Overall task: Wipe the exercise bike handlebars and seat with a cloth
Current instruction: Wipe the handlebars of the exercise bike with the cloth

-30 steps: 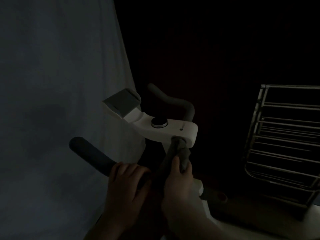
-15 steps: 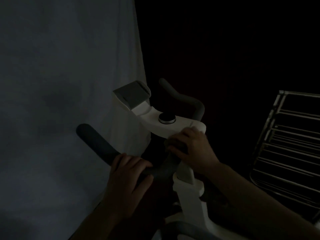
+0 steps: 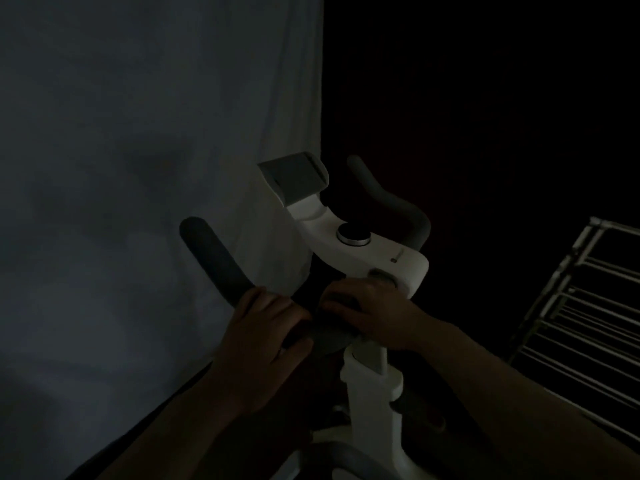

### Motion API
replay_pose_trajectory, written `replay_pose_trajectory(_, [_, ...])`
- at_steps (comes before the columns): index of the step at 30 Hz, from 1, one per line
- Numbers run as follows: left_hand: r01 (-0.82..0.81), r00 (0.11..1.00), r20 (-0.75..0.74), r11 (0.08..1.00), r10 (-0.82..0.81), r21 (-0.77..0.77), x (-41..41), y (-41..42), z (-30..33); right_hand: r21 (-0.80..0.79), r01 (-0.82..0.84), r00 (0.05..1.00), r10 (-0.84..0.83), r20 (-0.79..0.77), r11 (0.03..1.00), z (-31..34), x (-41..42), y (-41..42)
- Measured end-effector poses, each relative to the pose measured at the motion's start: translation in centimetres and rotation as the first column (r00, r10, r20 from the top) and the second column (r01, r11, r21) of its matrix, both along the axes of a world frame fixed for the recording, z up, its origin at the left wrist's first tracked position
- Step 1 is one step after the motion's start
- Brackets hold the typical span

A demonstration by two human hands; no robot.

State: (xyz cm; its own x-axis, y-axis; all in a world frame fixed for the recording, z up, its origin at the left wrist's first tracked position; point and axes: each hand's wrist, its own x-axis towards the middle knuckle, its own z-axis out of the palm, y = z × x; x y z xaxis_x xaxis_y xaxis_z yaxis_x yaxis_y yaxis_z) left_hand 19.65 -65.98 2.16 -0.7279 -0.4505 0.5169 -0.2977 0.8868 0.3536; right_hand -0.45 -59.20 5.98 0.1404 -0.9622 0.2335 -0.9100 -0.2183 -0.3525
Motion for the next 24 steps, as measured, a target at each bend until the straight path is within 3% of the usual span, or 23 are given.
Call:
replay_pose_trajectory(2, [-0.002, 1.000, 0.015, 1.000, 0.001, 0.011, 0.1, -0.1, 0.0, -0.024, 0.042, 0.998, -0.041, 0.037, 0.999, 0.6, -0.8, -0.1])
replay_pose_trajectory(5, [0.007, 1.000, 0.003, 0.999, -0.007, 0.031, 1.0, 0.1, -0.3, -0.064, 0.101, 0.971, -0.084, 0.222, 0.993, -0.3, 1.1, 0.6])
replay_pose_trajectory(7, [-0.012, 1.000, -0.027, 0.998, 0.013, 0.059, 1.8, 0.3, -0.4, 0.042, -0.008, 0.942, -0.007, 0.336, 0.999, -0.2, 2.3, 1.4])
replay_pose_trajectory(9, [-0.049, 0.999, -0.018, 0.999, 0.049, 0.024, 2.6, 0.2, -0.3, 0.221, -0.077, 0.894, -0.031, 0.448, 0.972, 0.6, 1.1, 2.1])
replay_pose_trajectory(11, [-0.103, 0.995, -0.009, 0.995, 0.103, -0.005, 3.3, -0.3, -0.2, 0.231, -0.020, 0.918, -0.073, 0.389, 0.973, 0.8, -0.5, 2.8])
replay_pose_trajectory(16, [-0.128, 0.979, -0.144, 0.984, 0.146, 0.125, 3.2, -0.9, -0.6, -0.083, 0.050, 0.993, -0.041, 0.110, 0.995, -1.0, 4.9, 1.9])
replay_pose_trajectory(19, [-0.117, 0.973, -0.180, 0.982, 0.143, 0.150, 2.6, -0.8, -1.1, -0.146, 0.047, 0.993, -0.031, 0.111, 0.988, -1.0, 4.1, 2.2])
replay_pose_trajectory(24, [-0.113, 0.963, -0.222, 0.979, 0.150, 0.172, 2.4, -0.4, -1.6, -0.282, 0.200, 0.974, -0.159, 0.160, 0.938, -2.3, 6.2, 2.2])
